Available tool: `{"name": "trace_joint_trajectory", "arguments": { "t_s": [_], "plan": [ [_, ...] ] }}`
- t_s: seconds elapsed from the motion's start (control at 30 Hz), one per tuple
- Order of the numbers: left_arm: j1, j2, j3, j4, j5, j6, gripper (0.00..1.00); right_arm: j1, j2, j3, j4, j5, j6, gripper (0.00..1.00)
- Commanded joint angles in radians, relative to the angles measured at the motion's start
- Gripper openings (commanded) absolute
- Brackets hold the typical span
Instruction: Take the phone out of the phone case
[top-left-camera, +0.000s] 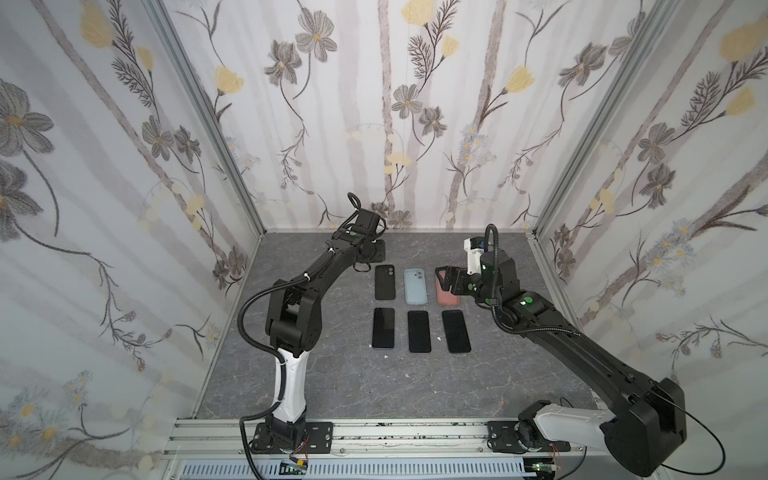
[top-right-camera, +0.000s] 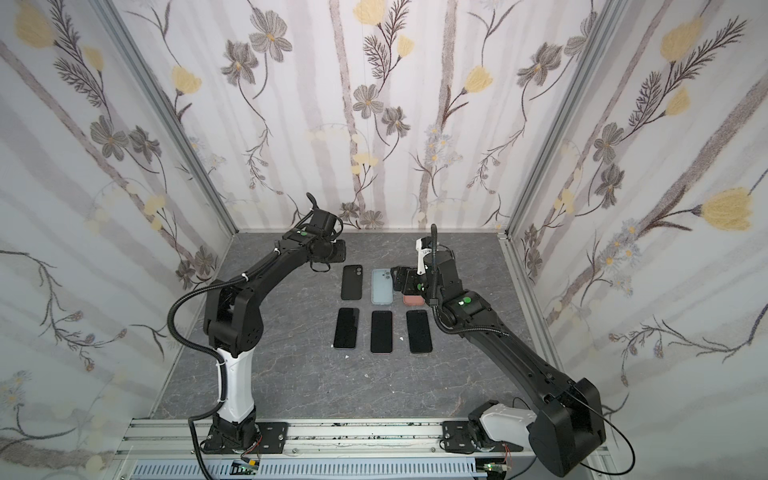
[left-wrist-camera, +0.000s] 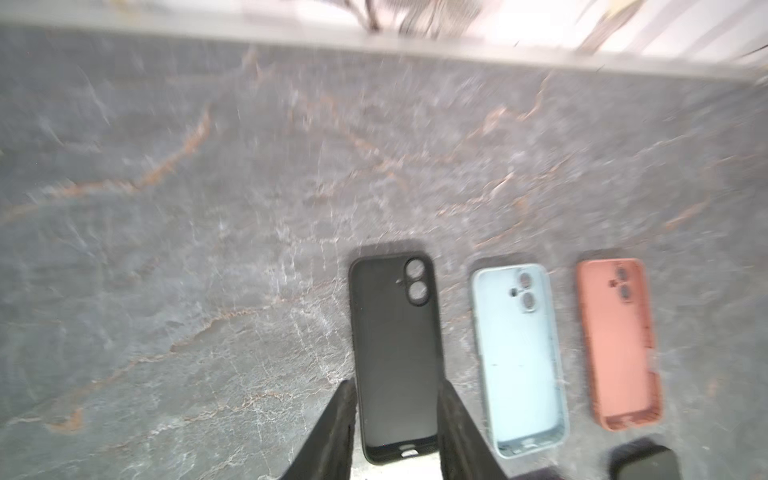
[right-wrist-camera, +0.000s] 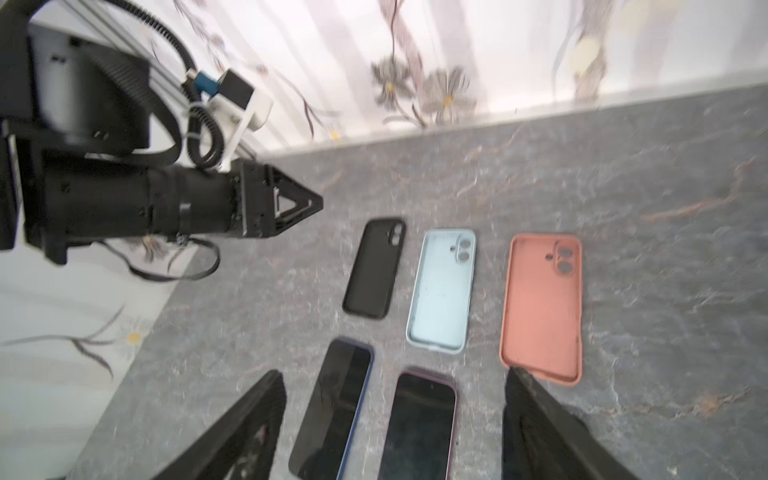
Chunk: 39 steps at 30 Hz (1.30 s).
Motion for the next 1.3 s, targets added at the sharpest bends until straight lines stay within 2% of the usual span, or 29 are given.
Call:
{"name": "trace_joint_trajectory", "arguments": {
  "t_s": [0.0, 0.1, 0.23, 0.3, 0.37, 0.47, 0.53, 0.6, 0.7, 0.87, 1.0, 1.13, 1.27],
  "plan": [
    [0.000, -0.116, -0.076, 0.101, 0.027, 0.020, 0.40, -0.016, -0.085, -0.051, 0.168, 0.131, -0.014, 0.85],
    [0.000, -0.258, -0.221, 0.229, 0.030, 0.016, 0.44, -0.032, -0.179, -0.147, 0.272, 0.227, -0.038, 0.91],
    [0.004, -0.466, -0.505, 0.491, 0.026, -0.010, 0.56, -0.071, -0.281, -0.239, 0.362, 0.316, -0.069, 0.99],
    [0.006, -0.583, -0.674, 0.636, -0.009, -0.015, 0.72, -0.095, -0.319, -0.306, 0.385, 0.368, -0.080, 1.00],
    [0.008, -0.670, -0.805, 0.747, -0.051, -0.012, 0.84, -0.122, -0.342, -0.339, 0.391, 0.430, -0.080, 1.00],
    [0.020, -0.780, -1.007, 0.945, -0.111, 0.022, 0.99, -0.175, -0.356, -0.372, 0.395, 0.433, -0.119, 1.00],
    [0.031, -0.832, -1.118, 1.075, -0.142, 0.050, 1.00, -0.204, -0.359, -0.394, 0.407, 0.440, -0.158, 1.00],
    [0.039, -0.850, -1.213, 1.175, -0.163, 0.149, 1.00, -0.235, -0.364, -0.426, 0.437, 0.464, -0.189, 1.00],
    [0.060, -0.874, -1.331, 1.303, -0.199, 0.213, 1.00, -0.284, -0.364, -0.505, 0.549, 0.456, -0.238, 1.00],
    [0.151, -0.873, -1.423, 1.337, -0.149, 0.254, 1.00, -0.352, -0.344, -0.588, 0.634, 0.415, -0.305, 1.00],
    [0.186, -0.878, -1.503, 1.375, -0.221, 0.270, 1.00, -0.398, -0.311, -0.633, 0.678, 0.374, -0.354, 1.00],
    [0.205, -0.841, -1.555, 1.430, -0.291, 0.292, 1.00, -0.424, -0.275, -0.703, 0.797, 0.320, -0.380, 1.00],
    [0.220, -0.782, -1.617, 1.578, -0.306, 0.329, 1.00, -0.450, -0.232, -0.748, 0.910, 0.243, -0.406, 1.00]
  ]
}}
